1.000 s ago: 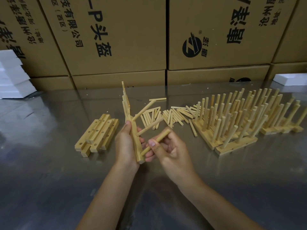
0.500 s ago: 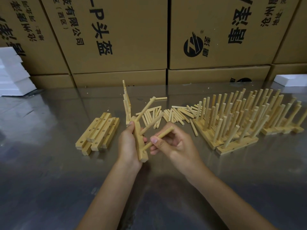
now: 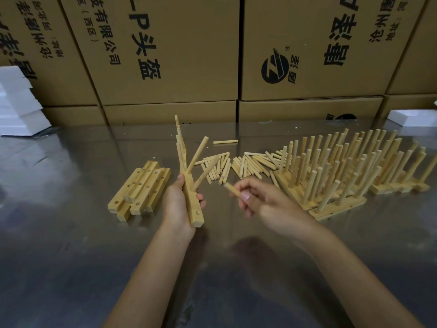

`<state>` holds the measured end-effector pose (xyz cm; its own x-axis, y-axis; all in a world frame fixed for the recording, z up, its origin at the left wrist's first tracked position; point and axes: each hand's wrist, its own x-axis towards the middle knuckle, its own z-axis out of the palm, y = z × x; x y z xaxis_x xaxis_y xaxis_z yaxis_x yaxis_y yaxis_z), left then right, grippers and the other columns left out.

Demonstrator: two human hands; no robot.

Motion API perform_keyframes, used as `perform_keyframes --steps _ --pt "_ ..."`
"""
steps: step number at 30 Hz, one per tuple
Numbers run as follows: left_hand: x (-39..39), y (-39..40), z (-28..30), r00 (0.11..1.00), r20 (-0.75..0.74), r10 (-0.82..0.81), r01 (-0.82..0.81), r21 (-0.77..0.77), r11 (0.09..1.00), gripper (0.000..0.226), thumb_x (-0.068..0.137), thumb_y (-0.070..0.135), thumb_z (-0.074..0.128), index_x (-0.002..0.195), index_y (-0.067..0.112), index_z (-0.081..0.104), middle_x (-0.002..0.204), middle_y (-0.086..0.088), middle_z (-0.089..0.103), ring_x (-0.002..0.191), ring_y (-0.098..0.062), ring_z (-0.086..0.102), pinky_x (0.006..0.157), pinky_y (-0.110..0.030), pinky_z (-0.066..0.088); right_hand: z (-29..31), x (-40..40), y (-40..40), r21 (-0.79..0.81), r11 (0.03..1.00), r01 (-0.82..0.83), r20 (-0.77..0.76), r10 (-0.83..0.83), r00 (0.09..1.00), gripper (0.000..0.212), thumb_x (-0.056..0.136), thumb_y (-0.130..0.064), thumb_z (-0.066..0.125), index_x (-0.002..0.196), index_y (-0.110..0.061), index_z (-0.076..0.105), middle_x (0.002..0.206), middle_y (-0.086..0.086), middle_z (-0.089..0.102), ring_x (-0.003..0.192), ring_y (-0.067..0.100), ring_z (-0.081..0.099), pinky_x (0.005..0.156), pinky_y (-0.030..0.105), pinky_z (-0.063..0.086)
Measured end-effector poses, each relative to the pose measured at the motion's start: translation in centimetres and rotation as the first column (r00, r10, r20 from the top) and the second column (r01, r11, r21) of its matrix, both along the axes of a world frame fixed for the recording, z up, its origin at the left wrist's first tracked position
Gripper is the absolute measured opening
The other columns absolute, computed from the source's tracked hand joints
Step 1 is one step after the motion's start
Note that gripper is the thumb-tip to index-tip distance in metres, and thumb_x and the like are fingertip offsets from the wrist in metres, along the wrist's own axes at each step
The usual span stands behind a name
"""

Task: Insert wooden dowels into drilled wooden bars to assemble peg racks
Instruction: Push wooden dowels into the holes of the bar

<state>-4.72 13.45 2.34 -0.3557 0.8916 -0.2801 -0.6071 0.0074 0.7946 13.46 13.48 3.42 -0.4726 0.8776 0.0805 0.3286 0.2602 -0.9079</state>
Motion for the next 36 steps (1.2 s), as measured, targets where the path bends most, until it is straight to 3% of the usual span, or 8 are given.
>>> perform_keyframes --steps 4,9,13,15,19,23,31,36 --pt "0.3 -0.2 -0.1 1.0 -0.022 -0.019 0.019 -0.01 1.0 0.024 0.106 0.027 0.043 0.117 0.013 0.059 0.07 -0.001 0.051 0.043 -0.008 0.046 0.037 -0.018 0.04 0.5 -0.4 -0.5 -0.209 0.975 -0.078 -0.432 -0.02 0.902 0.02 0.103 0.0 0.04 0.11 -0.011 0.056 0.085 0.003 0.057 0.075 0.014 0.06 0.086 0.034 0.055" --pt "1.1 -0.1 -0.4 0.997 -0.047 -0.057 0.054 -0.063 0.997 0.024 0.106 0.032 0.043 0.112 0.015 0.058 0.069 0.0 0.054 0.052 -0.011 0.049 0.047 -0.022 0.044 0.4 -1.8 -1.5 -0.055 0.997 -0.058 -0.518 0.021 0.855 0.007 0.1 -0.006 0.051 0.106 -0.005 0.047 0.097 0.011 0.076 0.102 0.025 0.071 0.106 0.04 0.045" --pt "1.7 -0.4 -0.1 0.997 -0.016 -0.081 0.079 -0.064 0.995 0.029 0.106 0.035 0.041 0.097 0.015 0.059 0.05 0.0 0.062 0.04 -0.009 0.058 0.064 -0.023 0.048 -0.4 -2.8 -2.1 -0.03 0.999 -0.044 -0.555 0.02 0.832 0.019 0.095 -0.005 0.06 0.103 0.007 0.047 0.094 0.016 0.076 0.095 0.027 0.073 0.084 0.02 0.052" --pt "1.8 -0.6 0.0 0.997 0.002 -0.074 0.074 -0.064 0.995 0.029 0.106 0.035 0.042 0.097 0.015 0.061 0.047 0.001 0.061 0.038 -0.008 0.059 0.05 -0.02 0.049 -1.1 -3.2 -2.2 -0.064 0.997 -0.041 -0.566 -0.002 0.825 0.021 0.093 -0.004 0.063 0.101 0.008 0.047 0.092 0.016 0.076 0.092 0.025 0.074 0.078 0.02 0.054" --pt "1.1 -0.5 0.0 0.999 -0.009 -0.034 0.033 -0.076 0.997 0.026 0.106 0.032 0.043 0.099 0.013 0.06 0.065 -0.002 0.056 0.046 -0.011 0.052 0.045 -0.022 0.045 -1.6 -2.8 -1.6 -0.026 0.998 0.057 -0.418 -0.062 0.906 0.019 0.086 -0.01 0.074 0.091 -0.002 0.057 0.088 0.012 0.075 0.086 0.016 0.072 0.08 0.034 0.056" --pt "0.4 0.0 -0.4 0.997 -0.071 -0.001 -0.005 -0.083 0.997 0.023 0.105 0.033 0.045 0.106 0.016 0.061 0.069 -0.001 0.054 0.048 -0.009 0.047 0.045 -0.022 0.042 -1.2 -2.0 -1.3 0.052 0.999 -0.003 -0.187 0.013 0.982 0.01 0.086 -0.017 0.076 0.088 -0.014 0.066 0.069 0.003 0.07 0.062 0.009 0.058 0.06 0.023 0.046" --pt "0.3 -0.1 -0.5 0.994 -0.1 -0.031 0.019 -0.112 0.994 0.026 0.102 0.037 0.051 0.097 0.015 0.063 0.057 0.002 0.054 0.042 -0.009 0.049 0.039 -0.021 0.043 -0.9 -1.3 -1.2 0.158 0.984 -0.081 0.063 0.071 0.995 0.02 0.092 -0.025 0.067 0.096 -0.043 0.075 0.087 -0.018 0.072 0.085 0.003 0.062 0.075 0.02 0.049" --pt "0.5 0.0 -0.4 0.973 -0.227 -0.05 0.029 -0.094 0.995 0.031 0.103 0.037 0.048 0.108 0.012 0.065 0.066 0.001 0.052 0.045 -0.011 0.047 0.041 -0.022 0.043 -1.4 -1.7 -1.5 0.512 0.839 -0.185 0.37 -0.02 0.929 0.028 0.096 -0.026 0.056 0.117 -0.04 0.069 0.076 -0.018 0.052 0.08 0.002 0.042 0.067 0.027 0.044"
